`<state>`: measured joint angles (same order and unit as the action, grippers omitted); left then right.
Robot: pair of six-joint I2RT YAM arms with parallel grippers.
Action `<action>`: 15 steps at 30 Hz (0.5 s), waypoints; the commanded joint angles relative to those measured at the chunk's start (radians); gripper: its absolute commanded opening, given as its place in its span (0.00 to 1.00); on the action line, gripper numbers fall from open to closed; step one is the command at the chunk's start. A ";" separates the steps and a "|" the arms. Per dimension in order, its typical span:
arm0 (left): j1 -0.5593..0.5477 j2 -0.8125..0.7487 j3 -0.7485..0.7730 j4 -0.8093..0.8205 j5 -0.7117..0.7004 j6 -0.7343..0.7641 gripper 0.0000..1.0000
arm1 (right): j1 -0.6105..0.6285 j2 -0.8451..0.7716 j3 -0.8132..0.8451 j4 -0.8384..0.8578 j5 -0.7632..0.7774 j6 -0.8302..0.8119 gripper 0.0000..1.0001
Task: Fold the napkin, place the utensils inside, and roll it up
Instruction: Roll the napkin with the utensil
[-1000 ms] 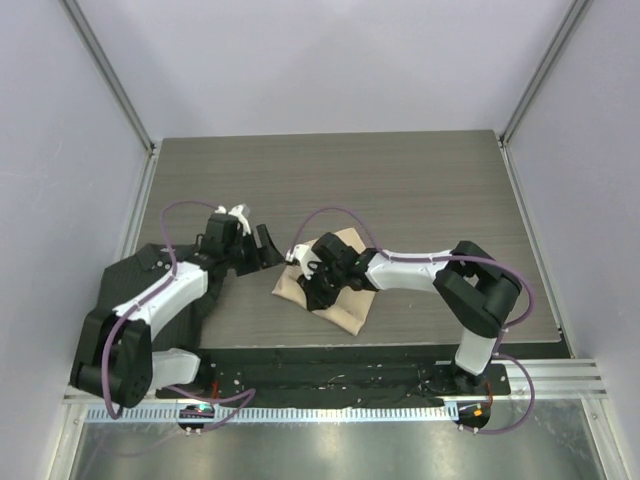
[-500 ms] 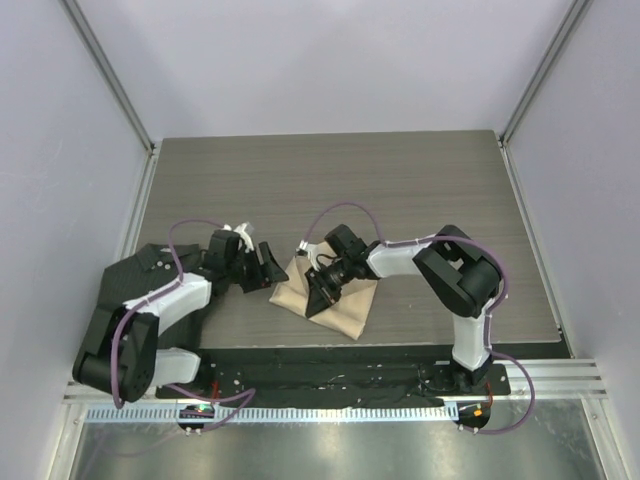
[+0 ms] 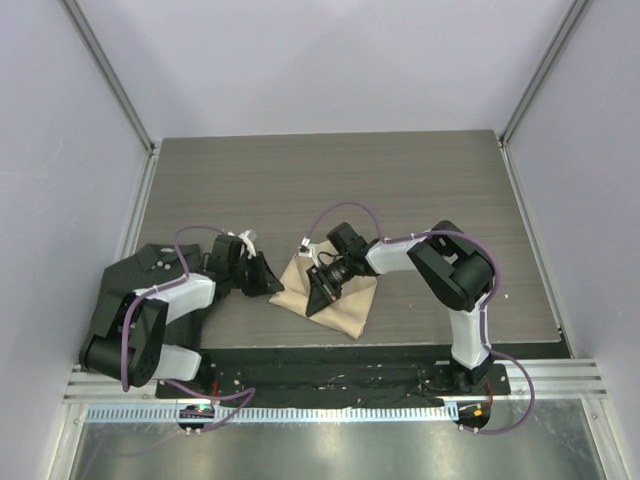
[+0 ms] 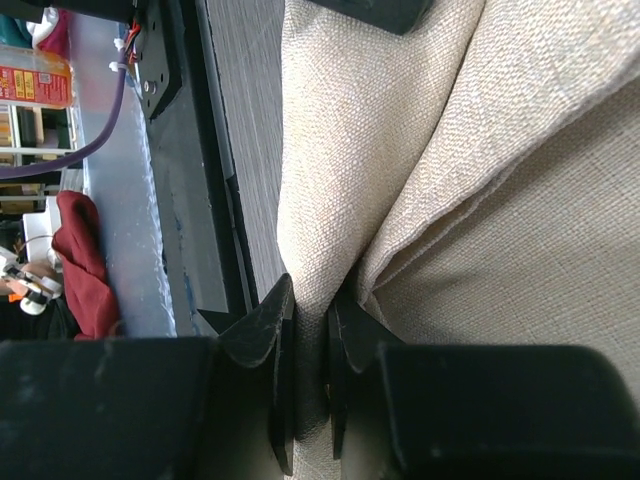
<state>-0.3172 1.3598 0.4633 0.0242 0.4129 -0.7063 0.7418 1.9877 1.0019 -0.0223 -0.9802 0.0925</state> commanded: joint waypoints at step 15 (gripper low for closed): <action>-0.006 0.045 0.005 -0.021 -0.002 0.013 0.00 | 0.071 -0.443 -0.011 -0.270 0.576 -0.011 0.62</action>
<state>-0.3187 1.3838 0.4633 0.0334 0.4232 -0.7067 0.7406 1.7428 0.9977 -0.2024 -0.6518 0.1074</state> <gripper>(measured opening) 0.014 0.602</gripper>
